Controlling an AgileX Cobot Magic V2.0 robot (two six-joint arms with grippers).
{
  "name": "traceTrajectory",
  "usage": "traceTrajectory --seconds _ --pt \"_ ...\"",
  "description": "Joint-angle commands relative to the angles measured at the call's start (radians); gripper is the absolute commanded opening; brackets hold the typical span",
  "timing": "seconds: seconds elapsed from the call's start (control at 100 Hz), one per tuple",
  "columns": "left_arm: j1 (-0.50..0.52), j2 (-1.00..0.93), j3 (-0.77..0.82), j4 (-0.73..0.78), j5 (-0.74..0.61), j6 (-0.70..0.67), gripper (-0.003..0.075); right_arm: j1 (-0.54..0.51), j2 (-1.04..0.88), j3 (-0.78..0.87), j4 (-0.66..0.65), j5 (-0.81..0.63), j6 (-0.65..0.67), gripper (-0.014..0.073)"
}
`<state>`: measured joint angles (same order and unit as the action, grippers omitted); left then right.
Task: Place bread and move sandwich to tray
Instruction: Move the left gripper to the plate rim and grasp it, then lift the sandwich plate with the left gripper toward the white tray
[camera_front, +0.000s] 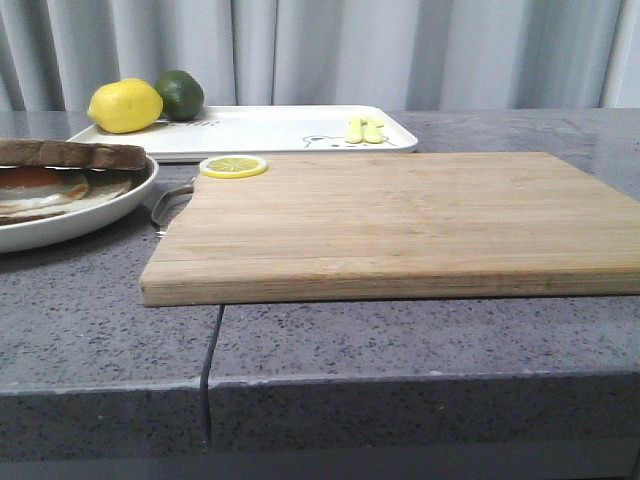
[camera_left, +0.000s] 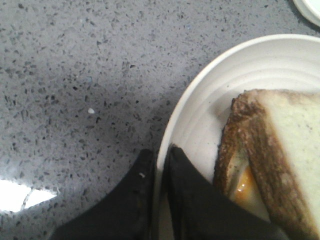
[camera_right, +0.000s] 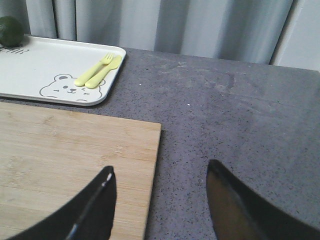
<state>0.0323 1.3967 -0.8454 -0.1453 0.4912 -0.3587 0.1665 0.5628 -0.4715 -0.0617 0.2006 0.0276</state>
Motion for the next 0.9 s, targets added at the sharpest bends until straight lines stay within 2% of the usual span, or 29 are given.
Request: traceTrajectory --seconds 0.0,0.59,0.79,0.89 --pt "0.0 -0.045 -0.019 -0.022 -0.009 -0.001 -0.0019 -0.007 -0.001 -0.027 0.001 -0.072 -0.002 0.0418" --pt "0.0 -0.215 -0.051 -0.202 -0.023 -0.001 -0.0019 -0.007 -0.001 -0.027 0.001 -0.072 -0.002 0.0418" --pt "0.0 -0.209 -0.127 -0.323 -0.029 0.1 -0.0019 -0.007 -0.001 -0.027 0.001 -0.072 -0.002 0.0418" --pt "0.0 -0.178 -0.181 -0.344 -0.025 0.11 -0.0019 -0.007 -0.001 -0.027 0.001 -0.073 -0.002 0.0418"
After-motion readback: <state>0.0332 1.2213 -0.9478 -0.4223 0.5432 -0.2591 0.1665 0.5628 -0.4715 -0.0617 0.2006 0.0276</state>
